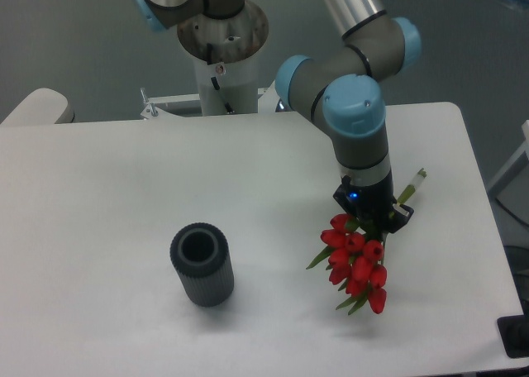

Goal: Place the flowers on the table
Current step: 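Move the held tulips toward the grey vase and lower them, then lay the tulips flat on the table and open the gripper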

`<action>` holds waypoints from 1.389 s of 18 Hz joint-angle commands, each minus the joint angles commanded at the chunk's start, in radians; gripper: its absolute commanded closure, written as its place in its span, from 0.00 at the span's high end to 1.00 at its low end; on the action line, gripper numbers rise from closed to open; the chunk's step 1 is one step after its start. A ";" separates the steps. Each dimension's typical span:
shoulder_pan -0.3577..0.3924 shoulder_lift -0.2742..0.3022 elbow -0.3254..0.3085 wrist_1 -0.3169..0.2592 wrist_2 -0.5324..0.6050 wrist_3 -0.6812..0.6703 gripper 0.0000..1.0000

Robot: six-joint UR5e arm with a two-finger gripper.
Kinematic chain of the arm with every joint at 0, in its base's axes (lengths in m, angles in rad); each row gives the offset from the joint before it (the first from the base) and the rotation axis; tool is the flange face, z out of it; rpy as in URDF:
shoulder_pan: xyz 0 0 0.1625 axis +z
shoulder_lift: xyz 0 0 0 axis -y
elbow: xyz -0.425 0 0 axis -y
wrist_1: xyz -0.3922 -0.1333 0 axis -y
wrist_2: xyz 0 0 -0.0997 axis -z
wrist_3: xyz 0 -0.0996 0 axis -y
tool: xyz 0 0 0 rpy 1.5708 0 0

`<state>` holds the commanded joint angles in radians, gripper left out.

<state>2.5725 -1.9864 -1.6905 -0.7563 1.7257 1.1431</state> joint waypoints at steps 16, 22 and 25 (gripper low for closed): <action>-0.057 -0.075 -0.020 0.002 0.086 -0.141 0.34; -0.057 -0.071 -0.012 0.006 0.086 -0.141 1.00; -0.055 -0.057 0.005 0.005 0.084 -0.134 1.00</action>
<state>2.5172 -2.0433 -1.6859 -0.7517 1.8101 1.0093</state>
